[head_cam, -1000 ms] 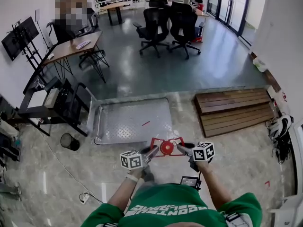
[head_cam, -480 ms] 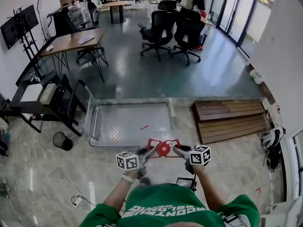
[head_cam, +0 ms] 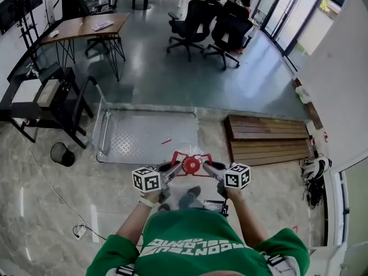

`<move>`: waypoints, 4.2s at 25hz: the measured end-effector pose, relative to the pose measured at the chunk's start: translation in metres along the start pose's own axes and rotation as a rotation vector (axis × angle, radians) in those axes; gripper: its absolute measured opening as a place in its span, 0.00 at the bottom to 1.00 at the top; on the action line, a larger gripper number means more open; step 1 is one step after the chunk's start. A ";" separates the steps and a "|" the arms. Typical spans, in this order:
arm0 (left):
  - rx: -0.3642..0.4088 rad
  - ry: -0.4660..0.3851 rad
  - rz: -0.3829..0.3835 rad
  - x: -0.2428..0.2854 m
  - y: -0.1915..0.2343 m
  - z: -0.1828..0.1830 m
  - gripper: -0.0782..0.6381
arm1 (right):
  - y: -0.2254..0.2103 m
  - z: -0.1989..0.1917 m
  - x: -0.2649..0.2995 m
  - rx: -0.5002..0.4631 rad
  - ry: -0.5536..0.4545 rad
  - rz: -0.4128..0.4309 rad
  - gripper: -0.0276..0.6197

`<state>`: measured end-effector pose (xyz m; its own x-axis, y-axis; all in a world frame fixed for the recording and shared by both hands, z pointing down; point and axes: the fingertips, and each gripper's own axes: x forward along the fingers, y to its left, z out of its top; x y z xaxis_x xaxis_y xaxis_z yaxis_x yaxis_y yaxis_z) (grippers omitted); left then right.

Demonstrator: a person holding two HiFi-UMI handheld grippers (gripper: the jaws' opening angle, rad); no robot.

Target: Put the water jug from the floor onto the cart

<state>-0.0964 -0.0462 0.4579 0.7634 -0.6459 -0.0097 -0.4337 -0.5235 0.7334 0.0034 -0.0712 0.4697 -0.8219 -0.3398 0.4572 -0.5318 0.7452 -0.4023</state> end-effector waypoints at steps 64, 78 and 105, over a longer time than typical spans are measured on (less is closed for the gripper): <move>-0.027 -0.062 0.163 0.102 0.245 0.257 0.21 | -0.178 0.224 0.263 -0.036 0.004 0.309 0.14; -0.026 -0.005 0.116 0.073 0.274 0.283 0.21 | -0.161 0.232 0.300 0.002 0.010 0.247 0.14; -0.087 0.064 0.191 0.025 0.354 0.299 0.20 | -0.148 0.223 0.394 -0.020 0.163 0.160 0.14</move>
<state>-0.3738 -0.4131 0.5140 0.7013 -0.6908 0.1760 -0.5326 -0.3436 0.7735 -0.2867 -0.4433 0.5329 -0.8509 -0.1201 0.5114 -0.3917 0.7938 -0.4653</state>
